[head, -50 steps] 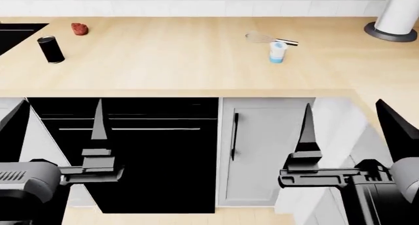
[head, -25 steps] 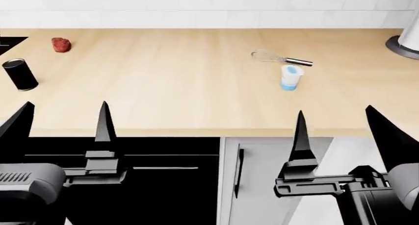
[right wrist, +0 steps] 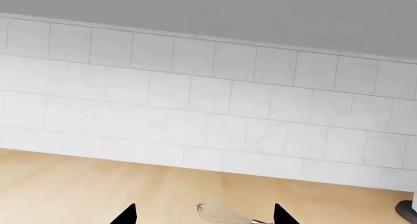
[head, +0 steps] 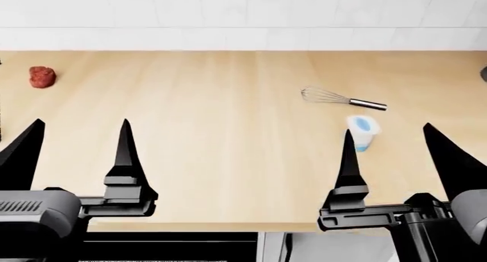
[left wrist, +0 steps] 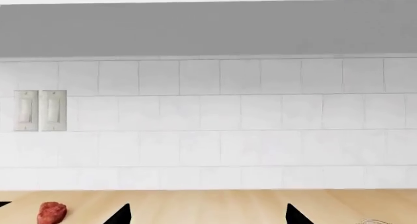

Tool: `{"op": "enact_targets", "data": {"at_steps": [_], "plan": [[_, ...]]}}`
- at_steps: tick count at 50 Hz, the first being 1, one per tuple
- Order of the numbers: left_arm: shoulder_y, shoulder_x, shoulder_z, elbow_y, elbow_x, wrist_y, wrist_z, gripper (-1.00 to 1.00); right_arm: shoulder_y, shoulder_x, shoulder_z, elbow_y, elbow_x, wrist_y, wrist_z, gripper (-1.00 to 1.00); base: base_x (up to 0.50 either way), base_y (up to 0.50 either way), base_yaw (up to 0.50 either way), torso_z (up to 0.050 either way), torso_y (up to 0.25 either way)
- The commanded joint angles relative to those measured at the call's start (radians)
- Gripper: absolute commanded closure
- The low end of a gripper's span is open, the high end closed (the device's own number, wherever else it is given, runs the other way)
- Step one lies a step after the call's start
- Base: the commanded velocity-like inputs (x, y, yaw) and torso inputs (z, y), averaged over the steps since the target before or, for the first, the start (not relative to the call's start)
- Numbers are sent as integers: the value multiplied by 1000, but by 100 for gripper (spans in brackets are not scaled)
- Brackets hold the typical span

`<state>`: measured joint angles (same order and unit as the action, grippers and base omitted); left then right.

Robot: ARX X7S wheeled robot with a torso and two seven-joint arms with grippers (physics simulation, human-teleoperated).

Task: Pick the yogurt and canned food from the counter and place them in the cabinets closest to them.

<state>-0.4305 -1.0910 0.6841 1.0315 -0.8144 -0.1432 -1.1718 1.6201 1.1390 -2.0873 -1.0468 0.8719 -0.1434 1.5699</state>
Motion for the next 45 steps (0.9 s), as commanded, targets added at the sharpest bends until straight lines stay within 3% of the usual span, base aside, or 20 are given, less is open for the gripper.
{"op": "enact_targets", "data": {"at_steps": [1,10,22,29,39,45], "plan": [[-9,-3,22,-6,5,10,-4,-100,-6,7,8,0,0,3,0,-100,500,0,0,0,0],[-20,2,35,-7,6,5,-6,-100,-26,13,19,0,-8,5,0,-100,500,0,0,0,1],[-55,6,55,7,-6,-16,-21,-100,34,-2,-80,0,-29,-61,-1,-100,0,-369,0,0,1],[-80,-2,90,11,-4,-8,-37,-100,47,-3,-106,0,-53,-59,0,-100,29,0,0,0,0],[-91,-7,118,-1,4,11,-39,-100,20,-14,-91,0,-50,-54,-2,-100,500,0,0,0,0],[-93,-7,125,-7,6,18,-37,-100,14,-20,-93,2,-44,-70,-8,-100,0,0,0,0,2]]}}
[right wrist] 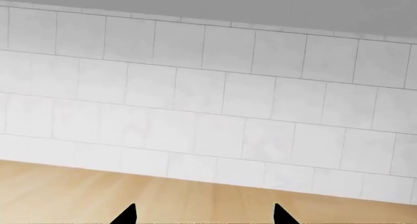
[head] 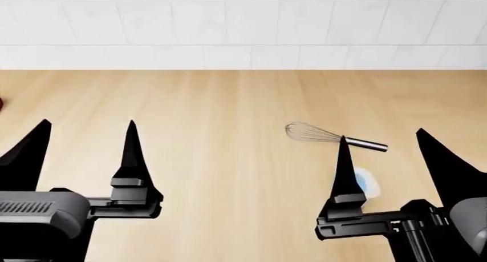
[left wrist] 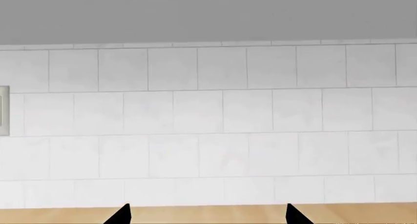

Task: Pick the yogurt and canned food from the counter and place them in the cabinets closest to them.

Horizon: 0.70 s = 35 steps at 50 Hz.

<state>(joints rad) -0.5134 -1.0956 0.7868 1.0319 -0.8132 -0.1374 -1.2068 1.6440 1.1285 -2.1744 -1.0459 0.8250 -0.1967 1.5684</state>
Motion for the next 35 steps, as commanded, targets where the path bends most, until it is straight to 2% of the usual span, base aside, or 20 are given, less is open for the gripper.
{"op": "enact_targets", "data": {"at_steps": [1,12,26,35], "plan": [[-10,-2,24,-9,5,13,-2,-100,-13,-11,-5,7,13,-27,-16,-100,0,0,0,0,0],[-23,0,36,-5,4,6,-5,-100,-59,10,-21,118,124,-139,-161,-100,0,0,0,0,0],[-49,-10,59,7,-8,9,-18,-100,-111,70,-51,158,150,-194,-236,-100,0,0,0,0,0],[-69,-8,87,7,-5,13,-27,-100,-173,51,-65,207,149,-240,-263,-100,0,0,0,0,0]]}}
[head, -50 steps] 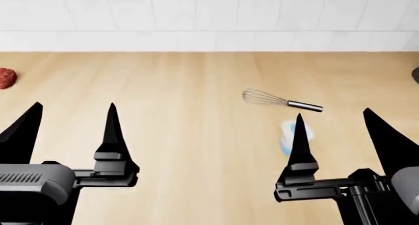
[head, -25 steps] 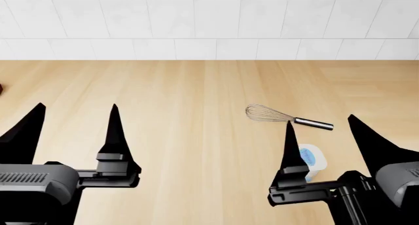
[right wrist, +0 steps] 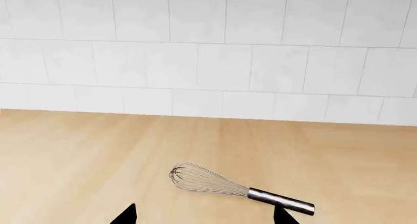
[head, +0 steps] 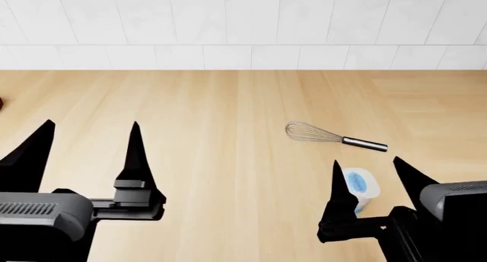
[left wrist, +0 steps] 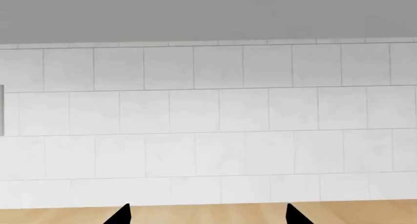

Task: Pick the yogurt and canned food from the counter and place them in the cabinets closest to them.

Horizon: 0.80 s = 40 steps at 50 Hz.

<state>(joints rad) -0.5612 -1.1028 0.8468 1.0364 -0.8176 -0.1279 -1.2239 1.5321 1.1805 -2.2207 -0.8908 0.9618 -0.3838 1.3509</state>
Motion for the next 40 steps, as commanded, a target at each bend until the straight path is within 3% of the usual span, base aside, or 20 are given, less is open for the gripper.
{"op": "enact_targets", "data": {"at_steps": [1,25,40], "plan": [[-24,0,30,2,-1,4,-10,-100,-66,-3,-19,58,14,-58,-50,-100,0,0,0,0,0],[-61,-1,77,5,-1,14,-25,-100,-188,-44,-29,201,37,-147,-95,-100,0,0,0,0,0],[-156,-25,189,6,0,46,-65,-100,-224,-46,-22,257,60,-187,-124,-100,0,0,0,0,0]]}}
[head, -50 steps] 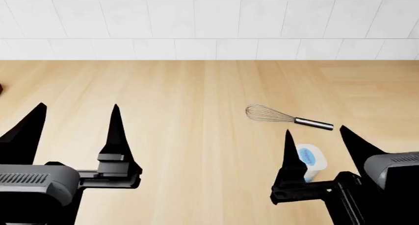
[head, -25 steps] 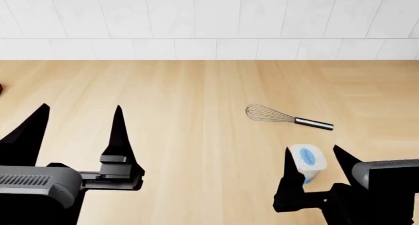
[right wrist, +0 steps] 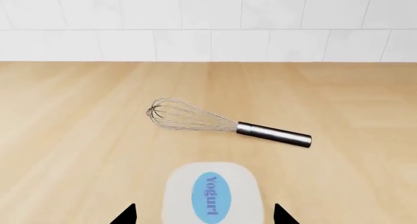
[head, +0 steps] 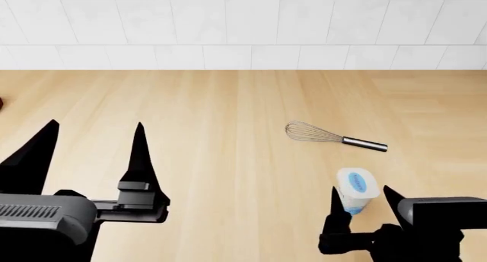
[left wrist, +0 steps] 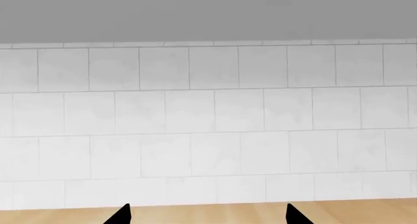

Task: Pick the yogurt and canned food from the counter and place them in the cabinets closest to them.

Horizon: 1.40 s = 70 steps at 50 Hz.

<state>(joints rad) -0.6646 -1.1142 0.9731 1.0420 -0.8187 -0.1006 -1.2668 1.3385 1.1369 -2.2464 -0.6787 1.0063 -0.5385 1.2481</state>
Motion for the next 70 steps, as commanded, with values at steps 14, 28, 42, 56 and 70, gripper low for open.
{"op": "enact_targets", "data": {"at_steps": [14,28,42,56,70], "plan": [[-63,-19,103,-7,17,43,-28,-100,-64,-54,21,132,81,-68,-69,-100,0,0,0,0,0],[-70,-11,119,-21,21,48,-28,-100,-49,-83,50,205,183,-82,-143,-100,0,0,0,0,0],[-81,-10,125,-17,16,39,-35,-100,-39,-61,62,168,107,-62,-89,100,0,0,0,0,0],[-80,-3,141,-24,25,40,-30,-100,244,136,127,-104,79,177,-29,100,0,0,0,0,0],[-101,34,149,-39,6,23,-13,-100,1001,187,598,-196,667,765,-53,100,0,0,0,0,1]]}}
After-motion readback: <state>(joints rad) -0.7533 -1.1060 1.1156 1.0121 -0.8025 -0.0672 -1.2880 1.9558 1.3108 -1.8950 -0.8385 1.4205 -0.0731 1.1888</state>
